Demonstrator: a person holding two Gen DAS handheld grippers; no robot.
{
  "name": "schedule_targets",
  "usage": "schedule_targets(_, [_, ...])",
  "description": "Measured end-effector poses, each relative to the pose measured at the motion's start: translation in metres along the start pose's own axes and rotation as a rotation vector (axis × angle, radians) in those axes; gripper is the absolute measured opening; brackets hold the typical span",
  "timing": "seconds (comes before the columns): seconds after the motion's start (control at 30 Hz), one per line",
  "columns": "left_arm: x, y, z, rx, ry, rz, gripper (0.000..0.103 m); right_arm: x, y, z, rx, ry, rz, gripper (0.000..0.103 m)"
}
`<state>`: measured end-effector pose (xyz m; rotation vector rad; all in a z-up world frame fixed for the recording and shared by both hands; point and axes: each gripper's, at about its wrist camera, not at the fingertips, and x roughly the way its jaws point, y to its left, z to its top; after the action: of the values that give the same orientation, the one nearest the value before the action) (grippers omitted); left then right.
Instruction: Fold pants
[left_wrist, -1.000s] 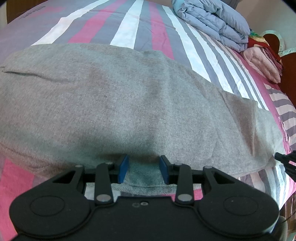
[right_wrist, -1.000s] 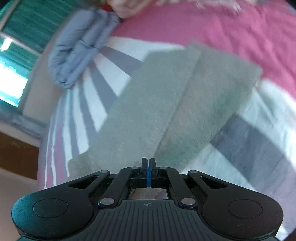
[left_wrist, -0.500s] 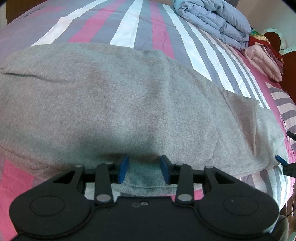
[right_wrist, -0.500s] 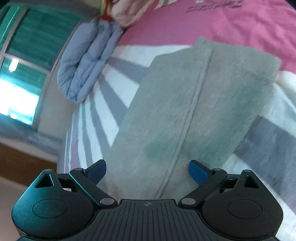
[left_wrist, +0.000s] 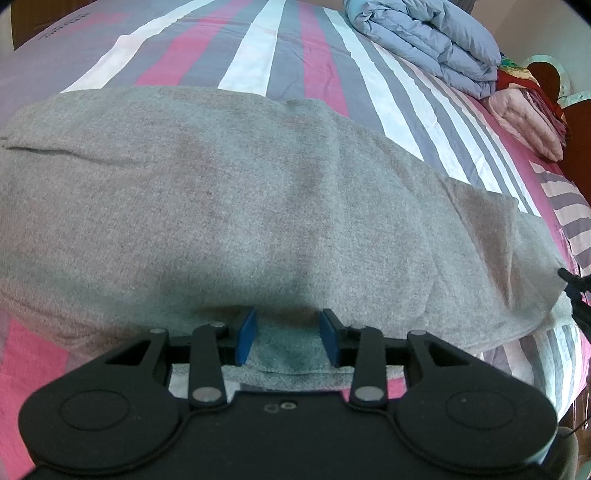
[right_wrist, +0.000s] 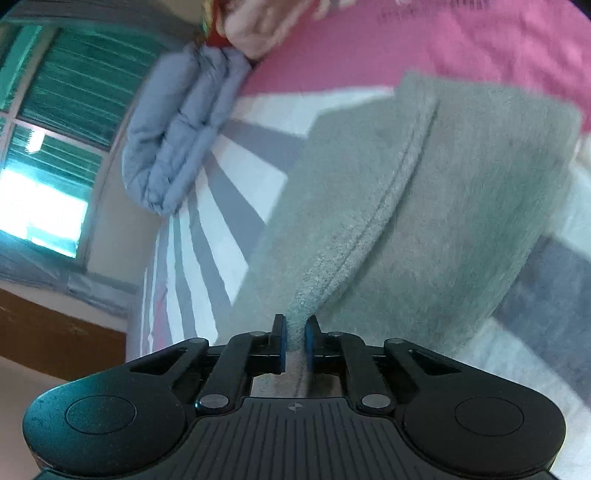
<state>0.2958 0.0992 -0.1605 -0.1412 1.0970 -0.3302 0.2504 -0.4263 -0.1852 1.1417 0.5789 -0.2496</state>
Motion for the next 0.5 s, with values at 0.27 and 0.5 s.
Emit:
schedule_targets(0.27, [0.0,0.002,0.0,0.0,-0.001,-0.007,0.029,-0.051,0.025,-0.031,-0.174,-0.085,-0.057,0.008])
schedule_targets(0.5, [-0.001,0.001,-0.001,-0.005,-0.006,-0.003,0.029,-0.021,0.002,-0.041,-0.207,-0.001,-0.236,0.009])
